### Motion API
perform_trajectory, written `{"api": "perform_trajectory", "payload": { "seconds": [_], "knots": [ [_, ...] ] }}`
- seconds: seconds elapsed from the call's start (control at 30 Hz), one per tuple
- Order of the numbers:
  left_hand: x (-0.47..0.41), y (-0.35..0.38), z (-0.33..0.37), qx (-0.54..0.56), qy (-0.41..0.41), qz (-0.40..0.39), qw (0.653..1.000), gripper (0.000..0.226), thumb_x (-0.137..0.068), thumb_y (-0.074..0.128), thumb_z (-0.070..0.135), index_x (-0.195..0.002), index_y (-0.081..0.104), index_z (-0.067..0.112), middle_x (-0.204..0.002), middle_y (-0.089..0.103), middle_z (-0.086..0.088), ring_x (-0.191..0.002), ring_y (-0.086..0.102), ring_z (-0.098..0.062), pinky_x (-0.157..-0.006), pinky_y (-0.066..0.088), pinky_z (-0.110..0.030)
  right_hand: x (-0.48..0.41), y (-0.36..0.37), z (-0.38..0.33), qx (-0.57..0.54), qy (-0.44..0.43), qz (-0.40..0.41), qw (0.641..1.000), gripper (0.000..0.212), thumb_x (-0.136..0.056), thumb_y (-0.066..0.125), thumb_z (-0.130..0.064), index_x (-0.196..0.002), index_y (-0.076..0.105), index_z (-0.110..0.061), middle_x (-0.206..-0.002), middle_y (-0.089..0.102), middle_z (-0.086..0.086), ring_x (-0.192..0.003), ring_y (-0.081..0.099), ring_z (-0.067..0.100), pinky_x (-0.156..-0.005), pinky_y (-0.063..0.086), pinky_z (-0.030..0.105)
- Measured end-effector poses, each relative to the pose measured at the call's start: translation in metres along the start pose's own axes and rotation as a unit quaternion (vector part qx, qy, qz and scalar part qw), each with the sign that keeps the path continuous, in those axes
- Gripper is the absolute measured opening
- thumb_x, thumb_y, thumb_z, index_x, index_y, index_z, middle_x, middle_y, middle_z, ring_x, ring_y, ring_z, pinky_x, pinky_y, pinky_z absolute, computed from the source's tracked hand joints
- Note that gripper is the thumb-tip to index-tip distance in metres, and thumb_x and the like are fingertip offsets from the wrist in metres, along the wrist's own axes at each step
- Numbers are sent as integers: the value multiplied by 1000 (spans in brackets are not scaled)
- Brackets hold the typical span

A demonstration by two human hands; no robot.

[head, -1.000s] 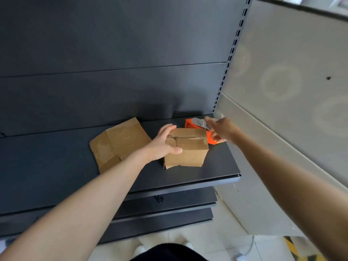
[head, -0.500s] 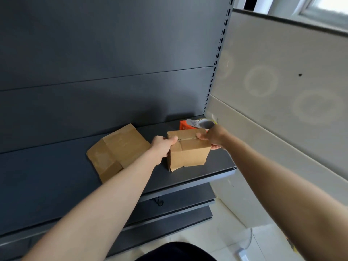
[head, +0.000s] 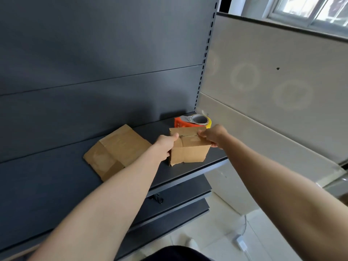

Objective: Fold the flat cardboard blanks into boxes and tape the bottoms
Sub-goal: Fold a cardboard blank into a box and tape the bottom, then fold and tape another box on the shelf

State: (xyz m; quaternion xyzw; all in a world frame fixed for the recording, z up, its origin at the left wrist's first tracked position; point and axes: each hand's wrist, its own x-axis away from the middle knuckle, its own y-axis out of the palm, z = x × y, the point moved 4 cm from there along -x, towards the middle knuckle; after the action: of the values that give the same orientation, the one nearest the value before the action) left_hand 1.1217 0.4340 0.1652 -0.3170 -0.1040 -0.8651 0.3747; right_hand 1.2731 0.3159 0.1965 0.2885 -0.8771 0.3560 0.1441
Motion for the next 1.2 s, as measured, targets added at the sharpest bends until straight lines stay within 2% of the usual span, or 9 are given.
{"api": "perform_trajectory", "payload": {
  "seconds": [0.13, 0.23, 0.33, 0.43, 0.53, 0.67, 0.8, 1.0, 1.2],
  "knots": [
    [2, -9, 9, 40, 28, -22, 999, 55, -84, 66, 47, -124, 54, 11, -121, 63, -9, -110, 60, -27, -98, 47, -49, 22, -9, -5, -44, -11, 53, 998, 35, -80, 69, -44, -78, 57, -11, -71, 54, 4, -55, 52, 16, -46, 43, 26],
    [5, -22, 15, 93, 46, 13, 995, 52, -83, 60, 59, -109, 57, 14, -105, 65, -7, -95, 65, -27, -84, 56, -50, 35, -10, -20, -94, -23, 94, 991, 59, -77, 58, -66, -85, 62, -8, -73, 60, 7, -62, 60, 25, -68, 57, 36],
    [8, -34, 17, 137, 76, 29, 987, 22, -93, 60, 25, -109, 59, 11, -110, 65, -12, -92, 62, -26, -86, 52, -42, 42, -3, -32, -107, -35, 111, 987, 67, -77, 55, -68, -97, 65, -5, -87, 65, 8, -78, 67, 28, -83, 57, 42],
    [11, -47, 15, 146, 105, -1, 984, 51, -85, 50, -12, -132, 52, 7, -122, 62, -11, -104, 60, -27, -91, 49, -39, 49, 10, -39, -108, -43, 97, 989, 69, -78, 53, -68, -102, 66, -5, -100, 68, 11, -88, 66, 29, -85, 55, 41],
    [15, -69, 14, 133, 134, 33, 981, 61, -77, 40, -19, -130, 55, 8, -119, 62, -9, -111, 57, -30, -97, 47, -40, 58, 26, -48, -158, -38, 26, 986, 73, -80, 50, -69, -110, 66, -4, -110, 68, 14, -86, 63, 24, -74, 48, 34],
    [28, -94, 14, 229, 104, 59, 966, 17, -89, 50, 16, -101, 61, 14, -100, 61, -4, -90, 57, -20, -77, 46, -32, 64, 48, -61, -194, -19, -69, 978, 79, -77, 47, -77, -125, 57, -16, -122, 61, 2, -107, 59, 21, -91, 45, 41],
    [29, -120, 11, 211, 52, 89, 972, 80, -81, 48, 72, -142, 41, 21, -138, 50, -2, -128, 44, -29, -107, 29, -52, 65, 69, -79, -157, -33, -127, 979, 89, -77, 40, -81, -137, 48, -16, -135, 54, 1, -122, 52, 24, -100, 38, 47],
    [42, -148, 2, 229, 32, 212, 949, 43, -94, 52, 5, -136, 42, 8, -129, 50, -18, -109, 57, -37, -65, 57, -41, 61, 95, -99, -95, -68, -210, 971, 85, -84, 31, -78, -127, 52, -8, -128, 59, 3, -118, 55, 23, -107, 35, 48],
    [65, -187, -13, 260, 61, 321, 909, 42, -92, 56, 2, -133, 49, 7, -128, 53, -14, -102, 63, -35, -74, 60, -43, 59, 128, -119, -96, -102, -262, 955, 68, -93, 27, -67, -111, 60, -10, -114, 66, 8, -104, 62, 24, -98, 46, 39]
  ]
}}
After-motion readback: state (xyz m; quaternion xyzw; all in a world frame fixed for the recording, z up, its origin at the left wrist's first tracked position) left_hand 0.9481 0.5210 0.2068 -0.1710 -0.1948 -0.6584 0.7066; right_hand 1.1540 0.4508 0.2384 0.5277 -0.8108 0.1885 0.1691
